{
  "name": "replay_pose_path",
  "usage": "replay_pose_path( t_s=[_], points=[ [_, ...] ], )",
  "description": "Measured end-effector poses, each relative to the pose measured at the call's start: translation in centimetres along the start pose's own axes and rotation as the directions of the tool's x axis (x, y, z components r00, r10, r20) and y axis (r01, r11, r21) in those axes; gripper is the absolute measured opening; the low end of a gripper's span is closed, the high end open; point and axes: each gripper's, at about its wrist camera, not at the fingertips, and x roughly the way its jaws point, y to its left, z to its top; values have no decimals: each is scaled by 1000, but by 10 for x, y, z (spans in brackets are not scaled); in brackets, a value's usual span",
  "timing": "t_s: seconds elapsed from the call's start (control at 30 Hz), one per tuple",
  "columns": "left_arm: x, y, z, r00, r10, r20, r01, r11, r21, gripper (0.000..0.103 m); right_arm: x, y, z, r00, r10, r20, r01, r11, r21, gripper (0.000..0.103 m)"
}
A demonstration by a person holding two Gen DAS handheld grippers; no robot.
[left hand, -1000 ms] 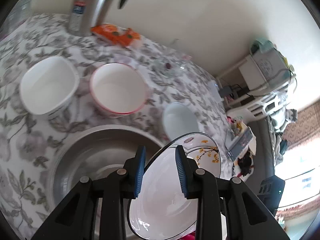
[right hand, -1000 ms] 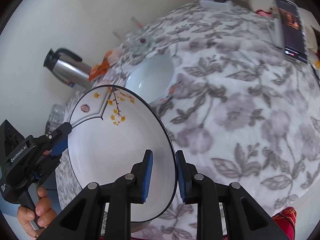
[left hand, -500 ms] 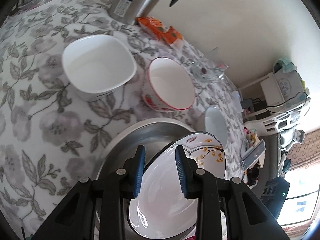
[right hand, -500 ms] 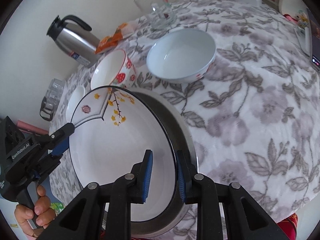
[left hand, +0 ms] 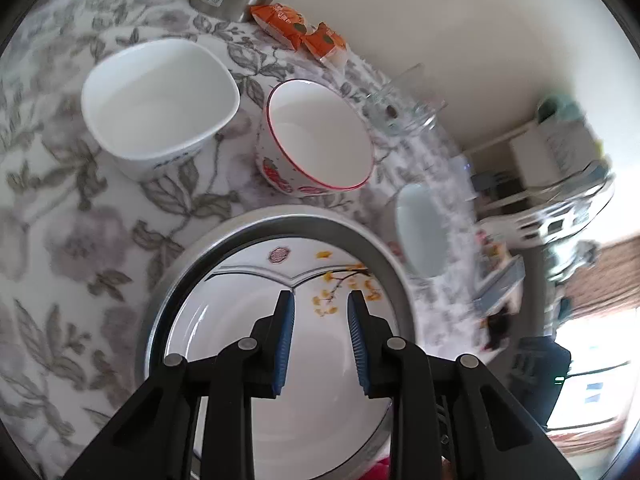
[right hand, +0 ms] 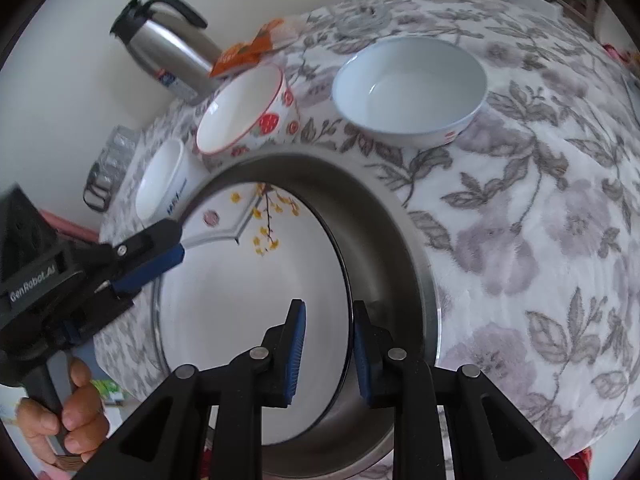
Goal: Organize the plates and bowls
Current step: 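Lower the white flower plate flat into the steel basin with both grippers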
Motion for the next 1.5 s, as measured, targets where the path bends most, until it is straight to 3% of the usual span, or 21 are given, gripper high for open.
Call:
replay_pose_path(
  t_s=[0.07, 0.3, 0.4, 0.57, 0.8, 0.9, 1.0, 1.27, 1.5],
  points=[
    [1, 5, 0, 1000, 1, -5, -1, 1000, -20, 27, 2, -1, 0, 1000, -17, 1, 17, 1000, 3, 24],
    [-11, 10, 2, 993, 113, 44, -112, 993, -33, 27, -1, -3, 3, 996, -88, 28, 88, 996, -5, 24],
    [-17, 8, 3, 980, 183, 75, -182, 983, -21, 27, -1, -3, 1, 994, -102, 30, 103, 994, -21, 24],
    [-27, 12, 7, 966, 228, 121, -224, 974, -42, 28, -6, 3, -1, 985, -159, 60, 163, 985, -57, 24],
    [-21, 25, 8, 947, 307, 98, -301, 951, -75, 28, -6, 8, 0, 977, -200, 81, 207, 974, -90, 24],
    [-15, 27, 6, 931, 356, 83, -352, 934, -64, 30, -7, 8, -1, 975, -207, 86, 215, 972, -100, 24],
    [-11, 29, 5, 934, 350, 74, -347, 936, -56, 31, -8, 11, -2, 967, -234, 100, 245, 963, -117, 24],
    [-6, 24, 3, 921, 382, 78, -382, 924, -22, 35, -9, 17, -4, 946, -297, 131, 317, 933, -173, 22],
    [-4, 22, 2, 917, 390, 82, -390, 921, -19, 37, -8, 21, -6, 939, -316, 138, 339, 919, -201, 22]
  ],
)
